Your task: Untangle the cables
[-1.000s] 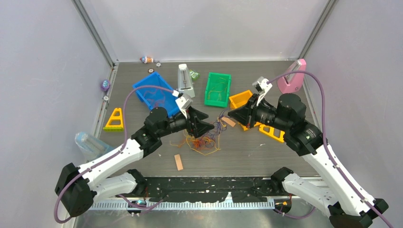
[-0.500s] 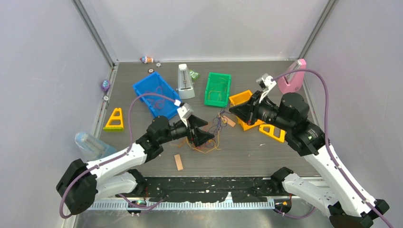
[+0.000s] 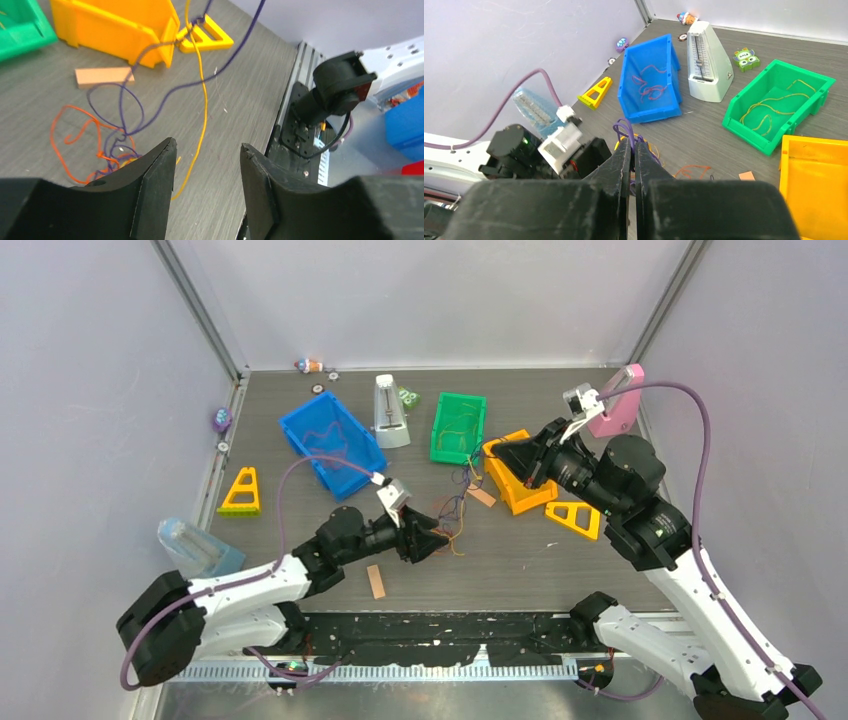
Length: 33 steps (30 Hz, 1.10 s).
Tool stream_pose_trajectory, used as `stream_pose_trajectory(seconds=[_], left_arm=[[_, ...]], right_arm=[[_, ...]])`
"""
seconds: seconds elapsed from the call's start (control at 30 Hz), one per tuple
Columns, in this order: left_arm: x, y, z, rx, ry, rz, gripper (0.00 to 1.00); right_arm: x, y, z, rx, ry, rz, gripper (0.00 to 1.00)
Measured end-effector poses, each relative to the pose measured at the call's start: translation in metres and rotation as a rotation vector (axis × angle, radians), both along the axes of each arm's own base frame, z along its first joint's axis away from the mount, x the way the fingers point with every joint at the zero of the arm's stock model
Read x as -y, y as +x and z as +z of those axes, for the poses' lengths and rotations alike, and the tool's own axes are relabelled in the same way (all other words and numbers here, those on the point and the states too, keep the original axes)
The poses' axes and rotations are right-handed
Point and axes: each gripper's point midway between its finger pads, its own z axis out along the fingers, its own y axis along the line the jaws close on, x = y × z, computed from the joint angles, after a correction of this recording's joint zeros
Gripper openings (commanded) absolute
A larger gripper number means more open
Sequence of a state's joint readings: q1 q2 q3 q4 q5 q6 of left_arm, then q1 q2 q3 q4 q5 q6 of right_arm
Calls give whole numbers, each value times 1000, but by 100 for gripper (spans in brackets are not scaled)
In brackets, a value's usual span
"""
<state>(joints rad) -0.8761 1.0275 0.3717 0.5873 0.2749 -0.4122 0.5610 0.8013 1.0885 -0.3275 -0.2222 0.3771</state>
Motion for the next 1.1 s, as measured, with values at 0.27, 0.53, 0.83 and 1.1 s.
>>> stream_pose_trajectory(seconds=[0.27, 0.53, 0.83, 1.1], left_arm=[[19, -2, -47, -140, 100, -7, 43], [35, 11, -54, -202, 117, 15, 29], [35, 4, -54, -235, 94, -8, 0], [-44, 36, -23, -211, 40, 210, 0]], right_arm=[[0, 6, 1, -19, 21, -24, 5], [1, 7, 2, -24, 31, -40, 5], [18, 12, 6, -8, 38, -134, 5], [76, 31, -25, -63, -99, -464, 5]])
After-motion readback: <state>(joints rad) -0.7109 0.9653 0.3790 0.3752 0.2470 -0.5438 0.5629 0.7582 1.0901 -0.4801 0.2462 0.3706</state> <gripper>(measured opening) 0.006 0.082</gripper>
